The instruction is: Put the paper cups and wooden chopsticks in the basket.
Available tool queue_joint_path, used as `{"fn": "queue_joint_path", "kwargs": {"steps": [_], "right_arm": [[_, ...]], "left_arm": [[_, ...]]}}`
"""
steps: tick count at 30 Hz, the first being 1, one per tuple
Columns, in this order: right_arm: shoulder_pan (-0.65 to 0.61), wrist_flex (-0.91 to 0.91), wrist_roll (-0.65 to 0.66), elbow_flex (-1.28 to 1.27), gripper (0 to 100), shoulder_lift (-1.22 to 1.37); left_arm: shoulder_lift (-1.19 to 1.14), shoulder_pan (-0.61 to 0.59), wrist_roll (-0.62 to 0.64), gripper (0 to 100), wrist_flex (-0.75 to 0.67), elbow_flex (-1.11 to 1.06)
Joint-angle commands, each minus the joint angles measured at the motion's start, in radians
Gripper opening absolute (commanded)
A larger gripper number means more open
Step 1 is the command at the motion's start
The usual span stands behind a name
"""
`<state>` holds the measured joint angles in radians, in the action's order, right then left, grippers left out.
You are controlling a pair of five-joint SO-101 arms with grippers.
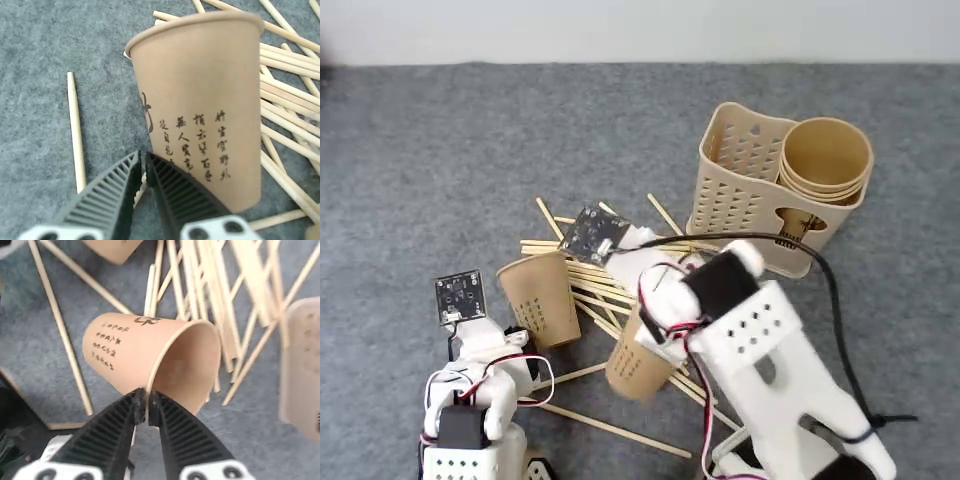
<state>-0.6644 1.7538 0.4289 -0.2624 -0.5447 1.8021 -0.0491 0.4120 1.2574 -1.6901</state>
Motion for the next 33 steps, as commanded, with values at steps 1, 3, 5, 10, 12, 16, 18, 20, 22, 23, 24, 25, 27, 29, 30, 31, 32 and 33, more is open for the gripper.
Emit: {"fn": "queue_joint_path", "kwargs": {"steps": [1,3,5,10,12,16,18,20,22,23,24,25,27,29,30,31,32,33], "right_arm": [[0.016,0.038,0.057,0.083,0.8,-0.114],[0.021,0.036,0.094,0.101,0.8,-0.17],[0.054,0.035,0.126,0.13,0.8,-0.209],[0.226,0.033,0.218,0.27,0.8,-0.236],[0.311,0.016,0.27,0.325,0.8,-0.234],[0.481,-0.117,0.353,0.381,0.8,-0.234],[0.561,-0.217,0.384,0.381,0.8,-0.234],[0.619,-0.306,0.4,0.381,0.8,-0.232],[0.656,-0.378,0.399,0.381,0.8,-0.232],[0.668,-0.407,0.399,0.381,0.8,-0.232],[0.676,-0.435,0.399,0.381,0.8,-0.232],[0.684,-0.46,0.399,0.381,0.8,-0.231],[0.704,-0.501,0.399,0.384,0.8,-0.211],[0.733,-0.555,0.4,0.385,0.8,-0.183],[0.751,-0.588,0.4,0.385,0.8,-0.166],[0.773,-0.627,0.4,0.382,0.8,-0.147],[0.794,-0.661,0.404,0.382,0.8,-0.122],[0.814,-0.691,0.419,0.382,0.8,-0.099]], "left_arm": [[0.012,0.003,-0.005,1,0.003,0.008],[0.012,0.003,-0.005,1,0.003,0.008],[0.012,0.003,-0.005,1,0.003,0.008],[0.012,0.003,-0.005,1,0.003,0.008],[0.012,0.003,-0.005,1,0.003,0.008],[0.012,0.003,-0.005,1,0.003,0.008],[0.012,0.003,-0.005,1,0.003,0.008],[0.012,0.003,-0.005,1,0.003,0.008],[0.012,0.003,-0.005,1,0.003,0.008],[0.012,0.003,-0.005,1,0.003,0.008],[0.012,0.003,-0.005,1,0.003,0.008],[0.012,0.003,-0.005,1,0.003,0.008],[0.012,0.003,-0.005,1,0.003,0.008],[0.012,0.003,-0.005,1,0.003,0.008],[0.012,0.003,-0.005,1,0.003,0.008],[0.012,0.003,-0.005,1,0.003,0.008],[0.012,0.003,-0.005,1,0.003,0.008],[0.012,0.003,-0.005,1,0.003,0.008]]}}
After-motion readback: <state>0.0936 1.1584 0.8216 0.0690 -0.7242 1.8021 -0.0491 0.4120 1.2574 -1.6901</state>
